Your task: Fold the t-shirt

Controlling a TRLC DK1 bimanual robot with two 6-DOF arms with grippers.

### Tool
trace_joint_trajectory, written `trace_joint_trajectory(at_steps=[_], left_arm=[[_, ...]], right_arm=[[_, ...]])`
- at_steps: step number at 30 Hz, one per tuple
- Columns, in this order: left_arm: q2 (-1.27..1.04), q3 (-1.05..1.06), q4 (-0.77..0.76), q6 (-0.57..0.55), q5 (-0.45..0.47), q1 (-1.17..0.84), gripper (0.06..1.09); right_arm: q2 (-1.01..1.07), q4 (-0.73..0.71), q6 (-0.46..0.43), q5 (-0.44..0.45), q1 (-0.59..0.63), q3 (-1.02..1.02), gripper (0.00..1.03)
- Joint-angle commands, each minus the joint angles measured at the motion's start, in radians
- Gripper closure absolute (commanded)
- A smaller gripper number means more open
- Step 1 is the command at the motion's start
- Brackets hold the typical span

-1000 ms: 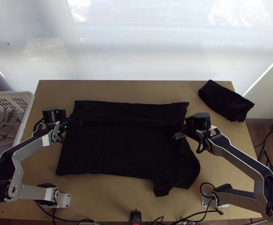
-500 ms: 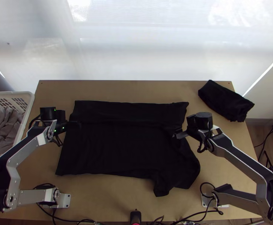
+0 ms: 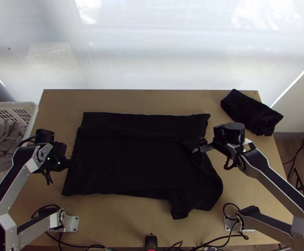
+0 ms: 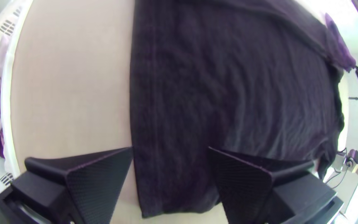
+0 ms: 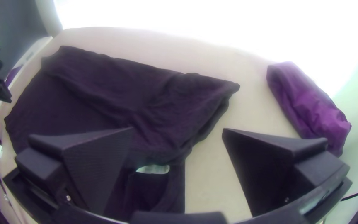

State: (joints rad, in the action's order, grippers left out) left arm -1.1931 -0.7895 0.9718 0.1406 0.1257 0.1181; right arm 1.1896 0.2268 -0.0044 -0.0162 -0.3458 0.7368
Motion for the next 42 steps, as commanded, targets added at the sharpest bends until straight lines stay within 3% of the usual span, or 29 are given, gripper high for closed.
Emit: trace_joint_trajectory(at_steps=[1,9,15,20,25,30,35,42], left_arm=[[0.036,0.061,0.165,0.04,-0.11,0.018,0.21],[-0.022,0.076,0.232,0.034,-0.218,0.029,0.21],[-0.083,0.073,0.231,0.037,-0.219,0.023,0.21],[-0.151,0.064,0.214,0.024,-0.193,-0.026,0.41],[-0.195,0.055,0.189,0.011,-0.192,-0.057,0.41],[-0.22,0.052,0.171,0.008,-0.179,-0.066,0.64],[-0.226,0.044,0.127,0.014,-0.166,-0.071,1.05],[-0.155,0.024,0.113,-0.016,-0.166,-0.075,1.05]], right_arm=[[-0.041,0.026,0.012,-0.001,-0.019,0.003,0.04],[-0.065,0.036,0.011,-0.01,-0.016,-0.002,0.04],[-0.067,0.036,0.018,-0.03,-0.015,-0.002,0.04],[-0.068,0.036,0.026,-0.037,-0.022,0.006,0.04],[-0.068,0.055,0.024,-0.041,-0.024,0.038,0.04],[-0.074,0.109,0.02,-0.054,-0.028,0.088,0.04],[-0.084,0.246,0.012,-0.103,-0.068,0.17,0.04],[-0.127,0.528,-0.071,-0.139,-0.289,0.217,0.04]])
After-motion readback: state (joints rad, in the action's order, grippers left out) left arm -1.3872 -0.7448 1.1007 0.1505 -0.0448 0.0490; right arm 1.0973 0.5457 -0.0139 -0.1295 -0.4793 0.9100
